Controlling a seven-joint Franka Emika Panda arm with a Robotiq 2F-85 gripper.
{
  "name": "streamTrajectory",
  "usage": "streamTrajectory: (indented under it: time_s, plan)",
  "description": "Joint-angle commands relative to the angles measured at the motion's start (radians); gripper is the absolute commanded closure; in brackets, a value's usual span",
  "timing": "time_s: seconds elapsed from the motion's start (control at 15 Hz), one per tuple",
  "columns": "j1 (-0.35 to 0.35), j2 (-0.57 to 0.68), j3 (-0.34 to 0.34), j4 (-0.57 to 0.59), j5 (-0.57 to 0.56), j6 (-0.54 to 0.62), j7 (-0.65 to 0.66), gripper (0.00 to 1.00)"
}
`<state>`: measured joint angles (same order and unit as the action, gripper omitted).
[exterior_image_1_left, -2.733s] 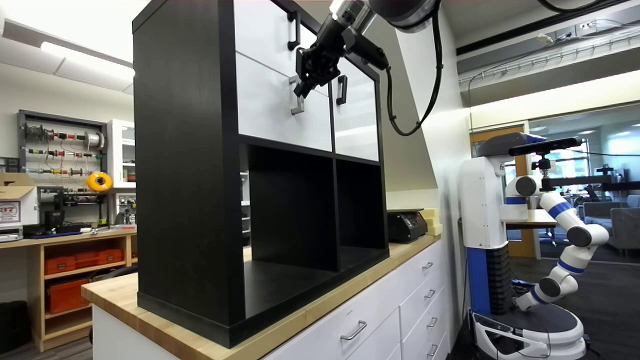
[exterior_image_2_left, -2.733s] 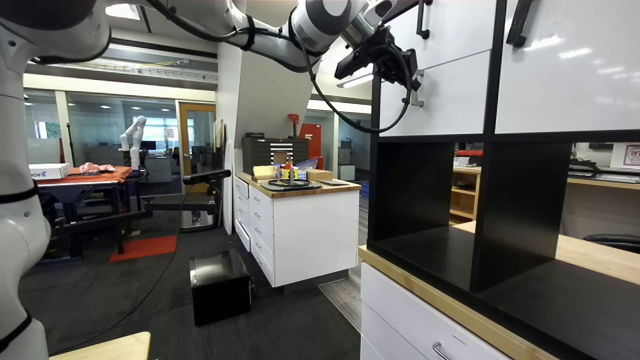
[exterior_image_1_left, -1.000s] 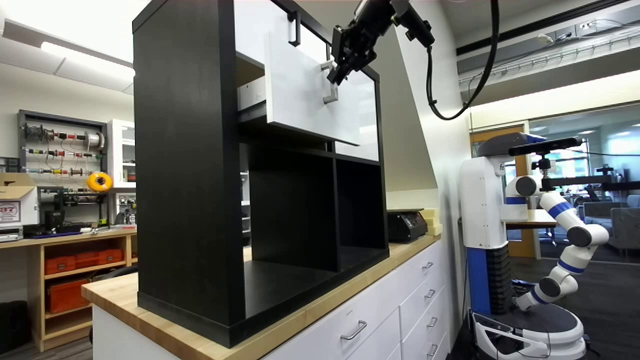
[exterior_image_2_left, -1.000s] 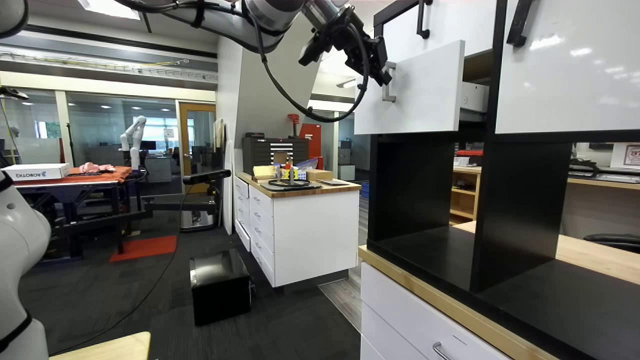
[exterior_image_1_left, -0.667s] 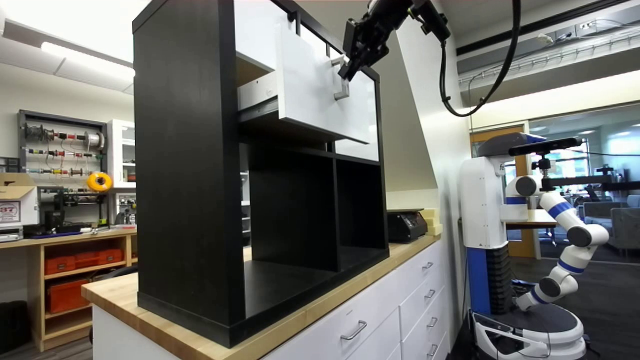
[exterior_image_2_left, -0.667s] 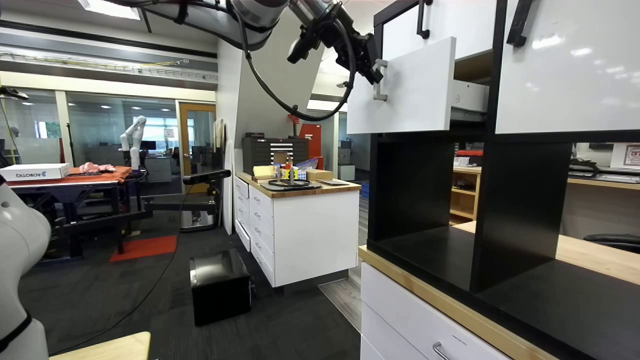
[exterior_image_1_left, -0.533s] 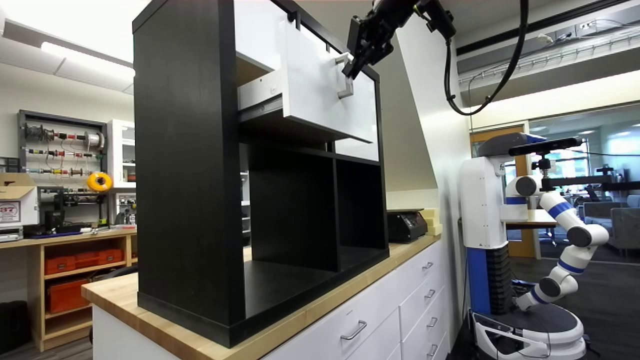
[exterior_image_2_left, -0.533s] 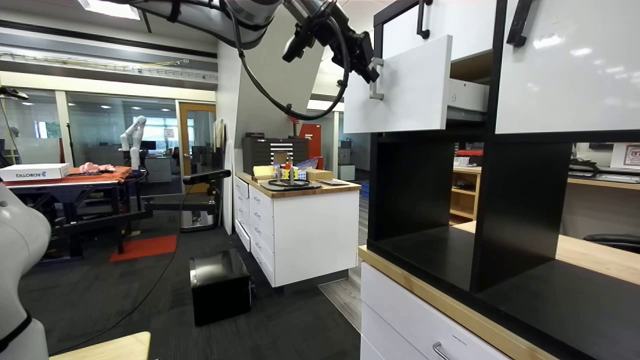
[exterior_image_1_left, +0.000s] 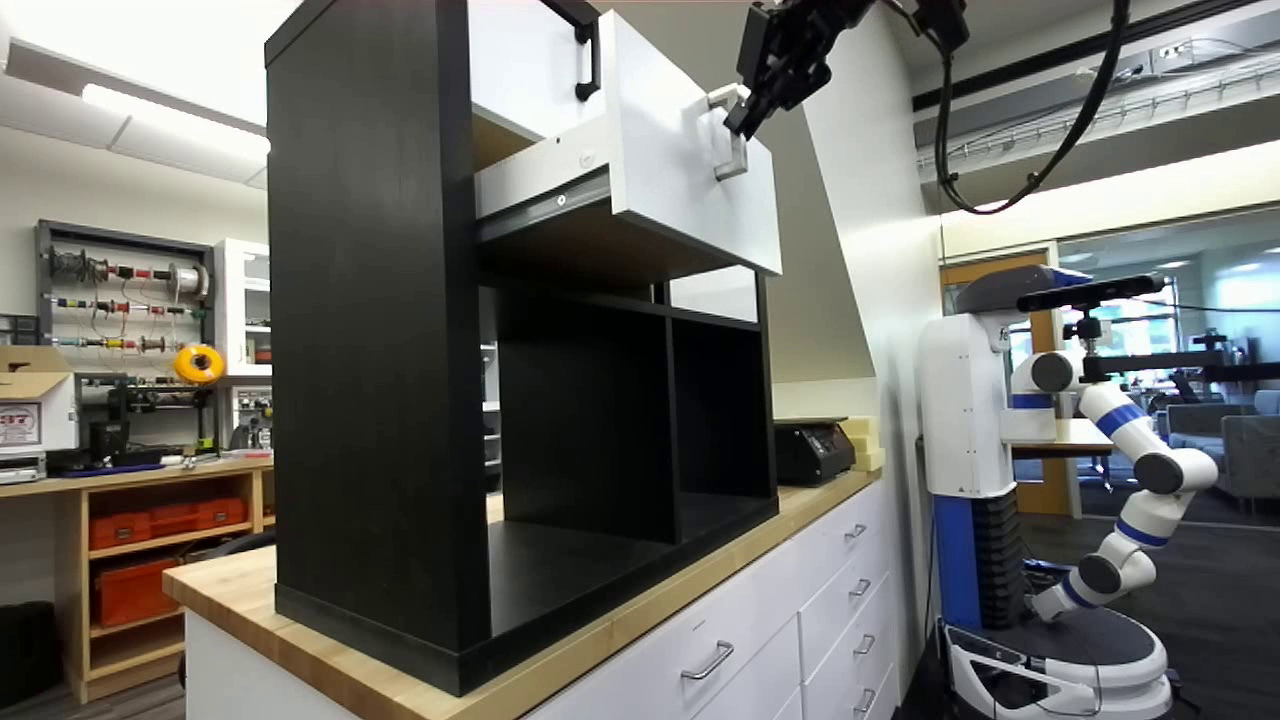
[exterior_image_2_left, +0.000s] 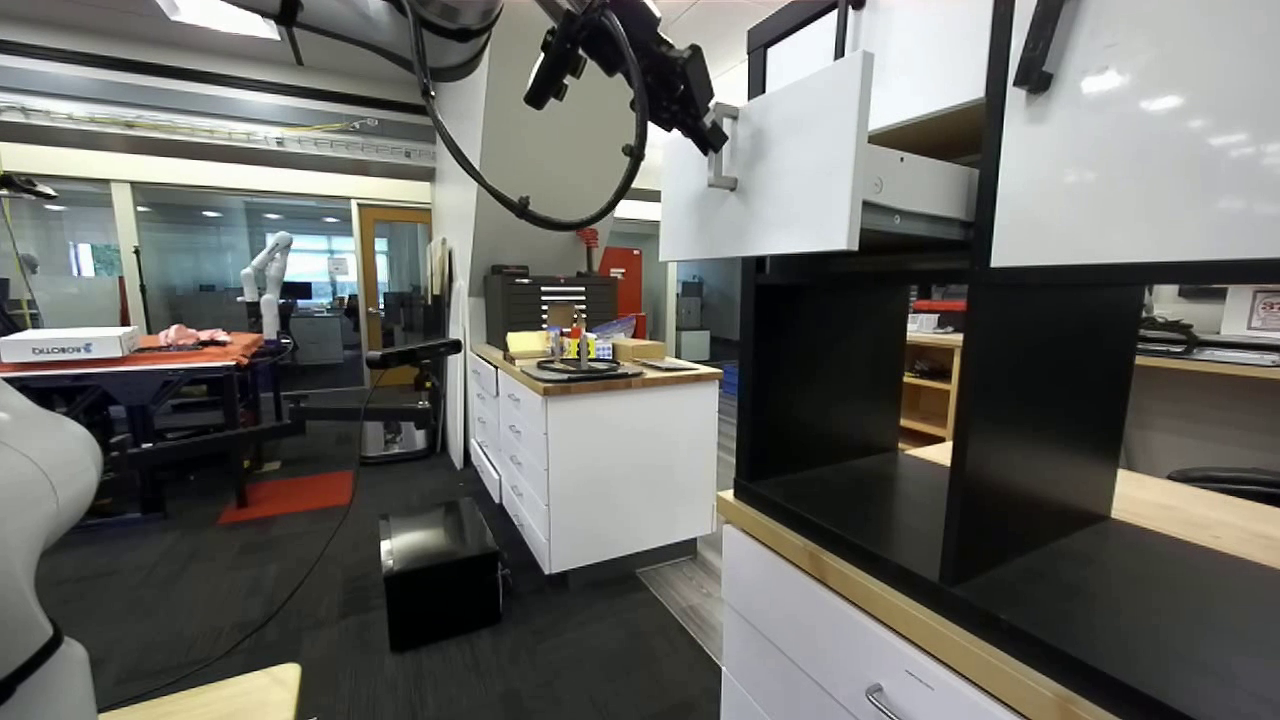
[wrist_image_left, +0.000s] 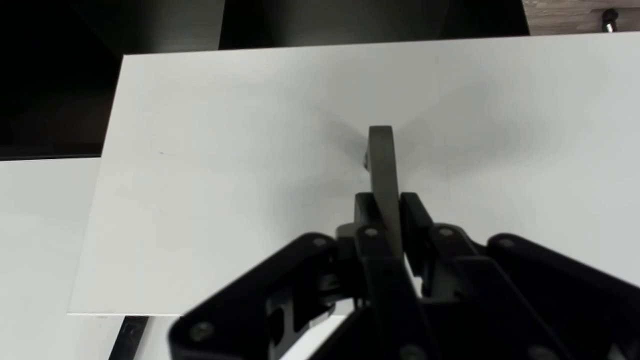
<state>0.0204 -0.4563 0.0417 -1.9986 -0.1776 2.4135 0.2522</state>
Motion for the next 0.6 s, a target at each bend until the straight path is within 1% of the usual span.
streamTrajectory:
  time_s: [0.0,0.53]
  plan:
    - [-0.039,-0.094,0.009,-0.042,0.028,-0.011,0.004,0.96]
    - [-0.045,-0.168,0.013,-0.117,0.074,-0.026,0.008,0.96]
